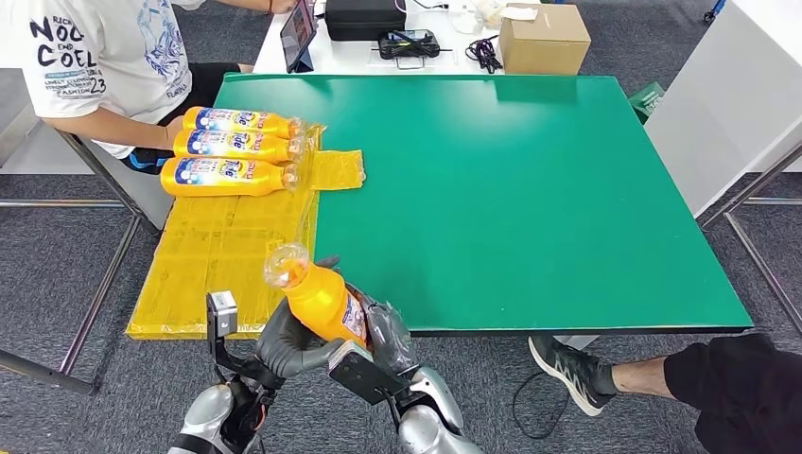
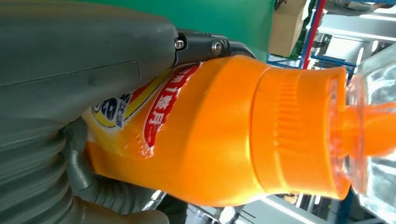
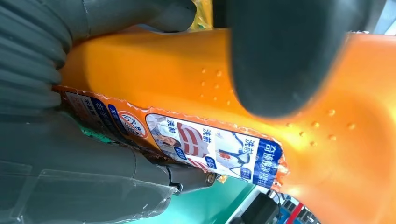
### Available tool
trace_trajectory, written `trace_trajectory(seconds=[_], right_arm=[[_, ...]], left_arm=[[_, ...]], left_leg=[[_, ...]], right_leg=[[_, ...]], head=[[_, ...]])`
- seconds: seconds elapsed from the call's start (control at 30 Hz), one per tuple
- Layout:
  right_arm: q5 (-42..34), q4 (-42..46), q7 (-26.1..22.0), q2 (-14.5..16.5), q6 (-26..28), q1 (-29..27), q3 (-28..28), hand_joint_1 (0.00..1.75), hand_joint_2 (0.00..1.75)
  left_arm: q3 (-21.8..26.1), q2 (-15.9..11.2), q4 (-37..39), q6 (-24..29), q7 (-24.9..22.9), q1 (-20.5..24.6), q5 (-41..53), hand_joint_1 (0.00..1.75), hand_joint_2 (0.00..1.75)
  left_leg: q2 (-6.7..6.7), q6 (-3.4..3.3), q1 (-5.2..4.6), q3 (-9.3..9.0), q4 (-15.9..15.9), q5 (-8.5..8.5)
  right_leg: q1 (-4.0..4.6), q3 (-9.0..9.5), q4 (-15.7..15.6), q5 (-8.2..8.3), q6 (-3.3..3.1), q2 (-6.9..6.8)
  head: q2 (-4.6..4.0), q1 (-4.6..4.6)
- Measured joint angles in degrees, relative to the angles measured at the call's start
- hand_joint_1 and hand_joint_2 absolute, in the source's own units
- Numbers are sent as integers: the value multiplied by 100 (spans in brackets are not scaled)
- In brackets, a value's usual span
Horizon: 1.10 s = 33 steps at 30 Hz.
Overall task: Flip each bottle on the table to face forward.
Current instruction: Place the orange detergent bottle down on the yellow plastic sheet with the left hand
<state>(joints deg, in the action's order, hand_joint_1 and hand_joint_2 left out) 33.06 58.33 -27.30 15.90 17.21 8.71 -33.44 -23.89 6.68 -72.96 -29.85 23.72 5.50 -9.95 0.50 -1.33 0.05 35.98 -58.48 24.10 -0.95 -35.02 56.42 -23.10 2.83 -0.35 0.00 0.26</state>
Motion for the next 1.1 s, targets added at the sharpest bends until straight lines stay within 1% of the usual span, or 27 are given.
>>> trace_trajectory(seconds=[0.47, 0.87, 0.93, 1.0, 1.07, 1.1], right_arm=[[-11, -13, -5, 16, -144, 25, -4, 175, 175], [-5, -266, -34, 37, -315, 132, -157, 175, 175], [-13, -295, -33, 39, -328, 143, -165, 175, 175], [-20, -320, -33, 42, -331, 151, -175, 175, 175], [-24, -340, -33, 45, -333, 158, -181, 175, 175], [-26, -348, -33, 46, -333, 160, -183, 175, 175]], left_arm=[[-15, -4, 7, -24, 43, -19, -153, 0, 175], [30, -2, 24, -44, 15, -19, -345, 1, 175], [32, -2, 33, -30, 31, -19, -319, 17, 175], [33, -2, 35, -16, 71, -20, -263, 103, 175], [38, -2, 34, -9, 114, -20, -204, 175, 175], [44, -2, 33, -7, 133, -20, -175, 175, 175]], left_leg=[[0, 0, 0, 0, 0, 0], [0, 0, 0, 0, 0, 0], [0, 0, 0, 0, 0, 0], [0, 0, 0, 0, 0, 0], [0, 0, 0, 0, 0, 0], [0, 0, 0, 0, 0, 0]], right_leg=[[0, 0, 0, 0, 0, 0], [0, 0, 0, 0, 0, 0], [0, 0, 0, 0, 0, 0], [0, 0, 0, 0, 0, 0], [0, 0, 0, 0, 0, 0], [0, 0, 0, 0, 0, 0]], head=[[0, -2], [0, -1], [0, -1], [0, -2], [0, -2], [0, -2]])
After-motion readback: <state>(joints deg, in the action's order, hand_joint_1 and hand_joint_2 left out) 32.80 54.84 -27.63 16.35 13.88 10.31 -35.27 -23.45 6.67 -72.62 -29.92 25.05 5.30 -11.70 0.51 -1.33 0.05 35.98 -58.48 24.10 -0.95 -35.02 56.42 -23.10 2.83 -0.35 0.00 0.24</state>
